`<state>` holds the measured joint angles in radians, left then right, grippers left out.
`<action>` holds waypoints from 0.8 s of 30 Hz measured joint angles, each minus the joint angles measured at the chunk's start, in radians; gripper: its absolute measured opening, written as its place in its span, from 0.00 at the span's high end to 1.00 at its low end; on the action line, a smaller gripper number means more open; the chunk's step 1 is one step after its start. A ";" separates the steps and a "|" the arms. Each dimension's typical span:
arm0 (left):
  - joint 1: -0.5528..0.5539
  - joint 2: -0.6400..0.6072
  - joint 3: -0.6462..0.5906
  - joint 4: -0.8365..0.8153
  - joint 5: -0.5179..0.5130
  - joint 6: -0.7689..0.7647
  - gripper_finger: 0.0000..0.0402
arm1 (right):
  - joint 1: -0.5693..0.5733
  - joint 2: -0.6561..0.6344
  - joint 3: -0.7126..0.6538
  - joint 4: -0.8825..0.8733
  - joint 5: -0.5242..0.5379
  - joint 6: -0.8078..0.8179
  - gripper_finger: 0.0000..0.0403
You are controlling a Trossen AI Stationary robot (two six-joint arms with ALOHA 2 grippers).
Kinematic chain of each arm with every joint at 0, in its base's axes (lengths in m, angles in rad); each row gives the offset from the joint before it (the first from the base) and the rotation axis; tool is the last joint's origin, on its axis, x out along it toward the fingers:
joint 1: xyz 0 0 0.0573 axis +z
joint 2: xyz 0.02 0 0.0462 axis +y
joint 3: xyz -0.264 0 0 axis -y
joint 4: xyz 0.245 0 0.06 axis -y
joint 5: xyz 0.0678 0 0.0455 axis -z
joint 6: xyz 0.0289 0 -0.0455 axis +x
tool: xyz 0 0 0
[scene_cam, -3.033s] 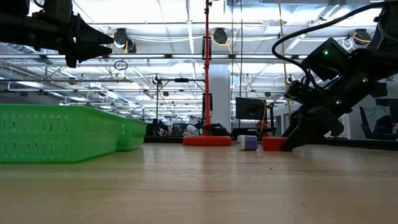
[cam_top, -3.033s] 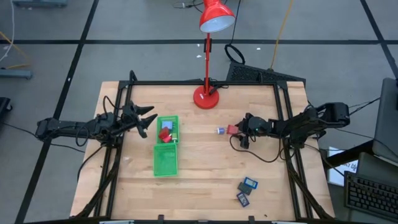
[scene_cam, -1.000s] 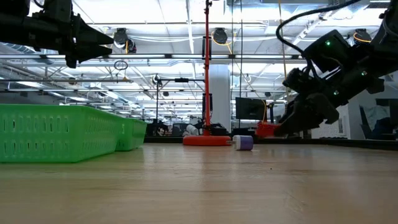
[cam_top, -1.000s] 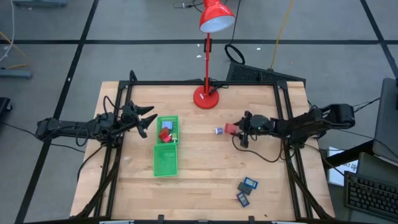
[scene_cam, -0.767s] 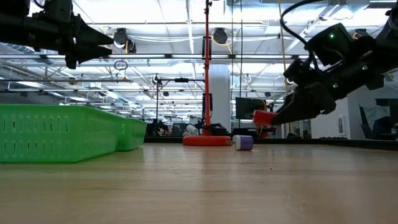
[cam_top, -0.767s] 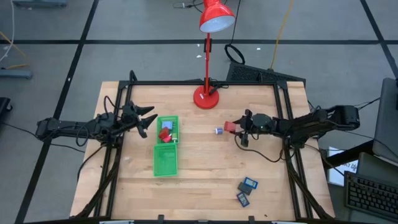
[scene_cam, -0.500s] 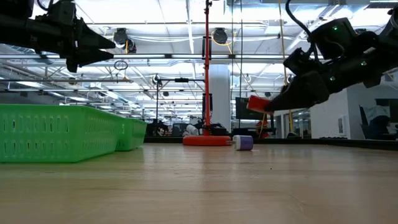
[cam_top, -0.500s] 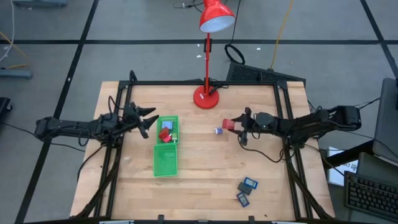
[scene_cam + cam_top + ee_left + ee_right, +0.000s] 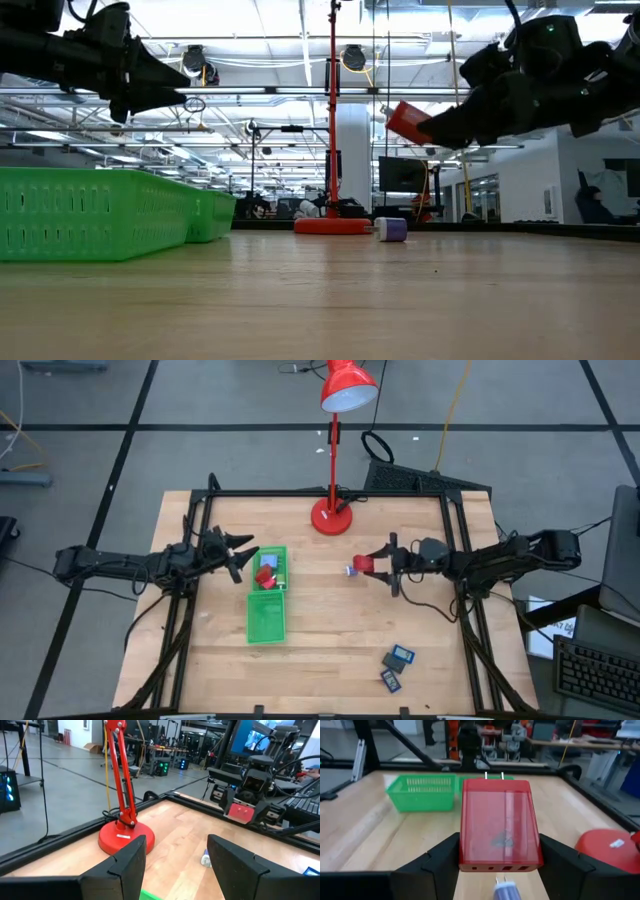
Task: Pick & Place Office items
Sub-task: Put the red charger adapter into the top green bin
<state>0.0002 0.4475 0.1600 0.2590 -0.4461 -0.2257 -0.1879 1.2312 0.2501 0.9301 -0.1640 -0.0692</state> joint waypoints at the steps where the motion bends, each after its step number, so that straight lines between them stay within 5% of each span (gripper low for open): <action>1: 0.000 0.000 0.000 0.001 0.000 -0.007 0.47 | 0.000 0.000 0.000 0.010 -0.002 0.000 0.45; 10: -0.002 0.036 0.000 0.001 0.001 -0.179 0.47 | 0.000 0.000 0.009 0.097 -0.021 -0.101 0.46; 24: -0.002 0.284 0.000 0.069 0.003 -0.537 0.47 | 0.000 0.006 0.139 -0.061 -0.023 -0.231 0.46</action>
<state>-0.0017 0.7314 0.1600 0.3281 -0.4427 -0.7623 -0.1879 1.2370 0.3890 0.8695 -0.1875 -0.3001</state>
